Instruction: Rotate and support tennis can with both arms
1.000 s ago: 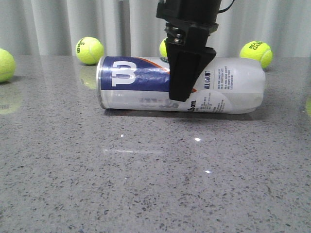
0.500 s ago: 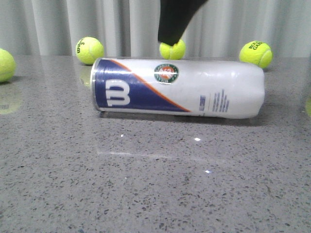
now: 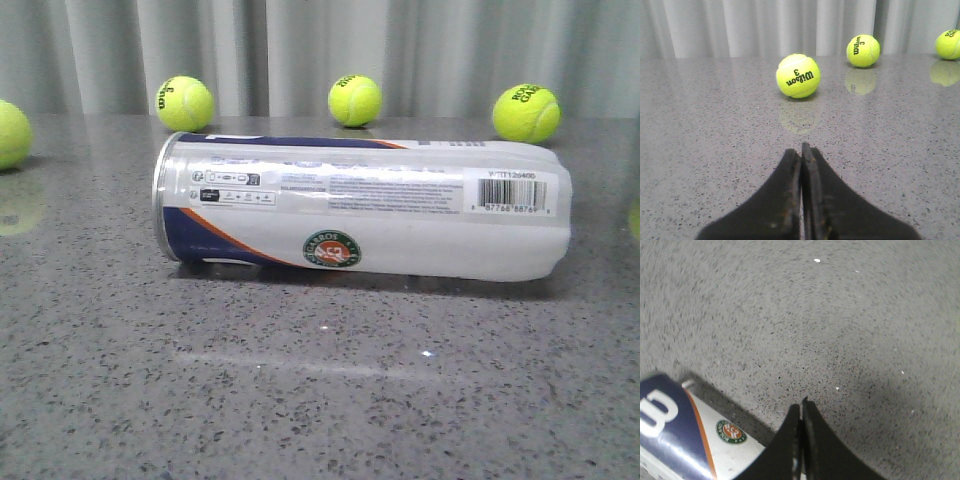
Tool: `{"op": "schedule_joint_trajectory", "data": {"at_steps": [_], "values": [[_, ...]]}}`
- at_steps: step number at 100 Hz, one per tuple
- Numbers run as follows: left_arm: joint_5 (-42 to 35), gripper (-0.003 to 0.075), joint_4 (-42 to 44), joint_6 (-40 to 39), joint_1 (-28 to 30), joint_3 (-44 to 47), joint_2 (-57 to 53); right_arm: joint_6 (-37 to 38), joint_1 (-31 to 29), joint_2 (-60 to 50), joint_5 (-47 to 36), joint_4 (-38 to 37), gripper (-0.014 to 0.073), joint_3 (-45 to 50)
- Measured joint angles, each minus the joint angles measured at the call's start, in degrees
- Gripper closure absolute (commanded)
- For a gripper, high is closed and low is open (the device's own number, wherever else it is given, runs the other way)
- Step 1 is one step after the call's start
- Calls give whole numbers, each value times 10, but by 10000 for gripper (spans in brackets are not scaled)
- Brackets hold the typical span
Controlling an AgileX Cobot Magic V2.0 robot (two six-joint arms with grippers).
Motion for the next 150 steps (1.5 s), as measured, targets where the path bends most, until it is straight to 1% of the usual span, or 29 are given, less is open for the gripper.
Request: {"op": "schedule_joint_trajectory", "data": {"at_steps": [7, 29, 51, 63, 83, 97, 125, 150], "values": [[0, 741, 0, 0, 0, 0, 0, 32, 0, -18, -9, -8, 659, 19], [0, 741, 0, 0, 0, 0, 0, 84, -3, -101, -59, -28, 659, 120], [0, 741, 0, 0, 0, 0, 0, 112, -31, -194, -113, -31, 659, 235], [0, 741, 0, 0, 0, 0, 0, 130, -53, -240, -127, -32, 659, 290], [0, 741, 0, 0, 0, 0, 0, 139, -89, -316, -146, -32, 659, 369], [0, 741, 0, 0, 0, 0, 0, 150, -104, -377, -161, -32, 659, 420], [0, 741, 0, 0, 0, 0, 0, 160, -108, -516, -202, -32, 659, 533], [0, 741, 0, 0, 0, 0, 0, 160, -108, -663, -272, -37, 659, 633]]}}
